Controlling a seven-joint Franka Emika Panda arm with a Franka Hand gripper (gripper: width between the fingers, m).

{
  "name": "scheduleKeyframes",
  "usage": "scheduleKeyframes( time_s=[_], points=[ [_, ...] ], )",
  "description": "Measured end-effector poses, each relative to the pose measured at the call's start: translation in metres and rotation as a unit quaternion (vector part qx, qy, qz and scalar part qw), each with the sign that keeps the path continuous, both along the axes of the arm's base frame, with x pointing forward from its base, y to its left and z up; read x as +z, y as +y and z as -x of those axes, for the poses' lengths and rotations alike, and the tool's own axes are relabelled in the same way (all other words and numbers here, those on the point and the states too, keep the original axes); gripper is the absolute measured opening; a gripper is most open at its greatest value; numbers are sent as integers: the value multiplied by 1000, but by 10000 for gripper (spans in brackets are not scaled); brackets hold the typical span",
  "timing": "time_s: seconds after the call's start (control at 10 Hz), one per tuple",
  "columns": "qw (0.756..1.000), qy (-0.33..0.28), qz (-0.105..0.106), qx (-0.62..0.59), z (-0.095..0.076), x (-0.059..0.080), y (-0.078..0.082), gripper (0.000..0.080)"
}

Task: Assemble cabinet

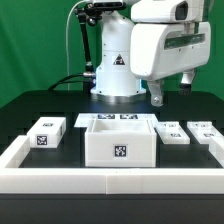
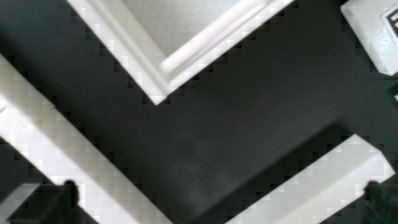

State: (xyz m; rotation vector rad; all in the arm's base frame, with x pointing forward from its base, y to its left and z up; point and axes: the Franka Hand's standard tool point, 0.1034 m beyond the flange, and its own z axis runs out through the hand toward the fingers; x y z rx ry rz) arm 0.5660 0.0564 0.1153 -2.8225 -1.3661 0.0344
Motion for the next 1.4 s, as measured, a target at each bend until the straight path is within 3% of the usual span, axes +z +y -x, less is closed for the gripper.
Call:
scheduleKeyframes(
  time_s=[0.7,0.9,1.0,1.1,1.3,1.4],
  points=[
    [1000,0,0,0,0,0,0,797],
    [996,-43,-5,74,1,-4,-3,797],
    [994,-35,-3,100,13,-8,-7,797],
    [990,-33,-2,136,13,-9,-11,797],
    [976,-20,23,216,17,-11,-17,797],
    [977,-20,22,210,17,-11,-18,797]
  ],
)
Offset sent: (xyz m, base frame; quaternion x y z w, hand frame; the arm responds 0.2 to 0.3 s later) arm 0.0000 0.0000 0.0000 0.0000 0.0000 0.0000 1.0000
